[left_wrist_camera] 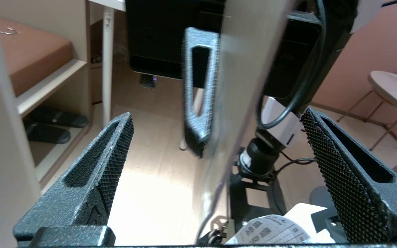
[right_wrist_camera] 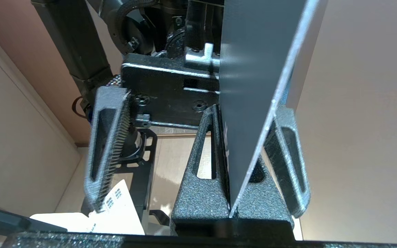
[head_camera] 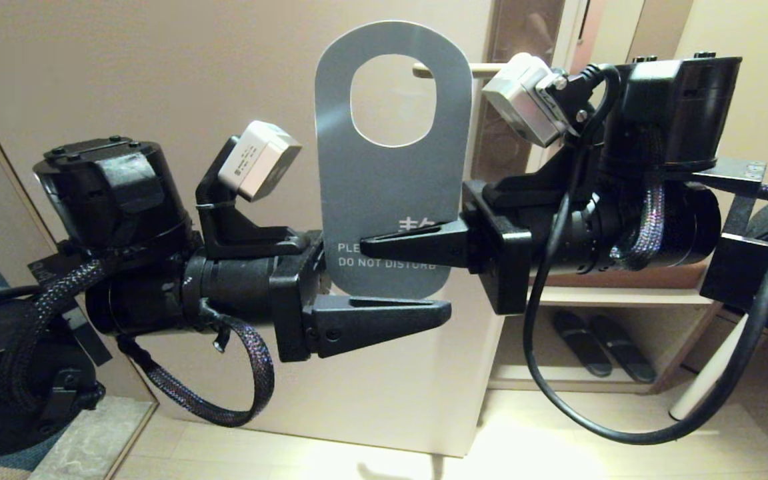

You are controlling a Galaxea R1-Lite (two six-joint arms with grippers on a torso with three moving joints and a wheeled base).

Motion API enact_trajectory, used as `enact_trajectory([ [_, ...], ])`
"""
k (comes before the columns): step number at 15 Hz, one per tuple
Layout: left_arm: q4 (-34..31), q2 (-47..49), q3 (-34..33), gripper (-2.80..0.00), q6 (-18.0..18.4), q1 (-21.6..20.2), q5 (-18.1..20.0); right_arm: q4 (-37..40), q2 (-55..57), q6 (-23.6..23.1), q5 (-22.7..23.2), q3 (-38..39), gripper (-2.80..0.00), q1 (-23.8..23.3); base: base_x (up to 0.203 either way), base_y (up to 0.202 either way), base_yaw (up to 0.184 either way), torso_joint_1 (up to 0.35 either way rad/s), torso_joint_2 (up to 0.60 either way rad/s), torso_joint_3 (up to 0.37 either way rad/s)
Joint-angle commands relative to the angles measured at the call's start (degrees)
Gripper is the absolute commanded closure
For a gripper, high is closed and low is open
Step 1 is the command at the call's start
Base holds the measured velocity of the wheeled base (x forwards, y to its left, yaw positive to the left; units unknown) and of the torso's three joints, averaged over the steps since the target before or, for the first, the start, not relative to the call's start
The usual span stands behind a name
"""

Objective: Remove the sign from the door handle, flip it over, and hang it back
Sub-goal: Hand it to the other hand

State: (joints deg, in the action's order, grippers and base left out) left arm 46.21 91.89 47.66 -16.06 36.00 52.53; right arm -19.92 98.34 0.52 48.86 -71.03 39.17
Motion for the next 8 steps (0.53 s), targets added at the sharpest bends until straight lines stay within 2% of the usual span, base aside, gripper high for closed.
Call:
enact_trajectory([
  [1, 0.28, -0.09, -0.1, -2.8, -0.19, 0.48, 0.25, -0.12, 0.18, 0.0, 0.27, 0.02, 0.0, 0.03, 0.0, 0.0, 0.0, 0.0, 0.0, 0.0],
  [8, 0.28, 0.48, -0.02, -2.8, -0.19, 1.35, 0.21, -0.12, 0.45, -0.08, 0.27, 0.02, 0.0, 0.0, 0.0, 0.0, 0.0, 0.0, 0.0, 0.0],
])
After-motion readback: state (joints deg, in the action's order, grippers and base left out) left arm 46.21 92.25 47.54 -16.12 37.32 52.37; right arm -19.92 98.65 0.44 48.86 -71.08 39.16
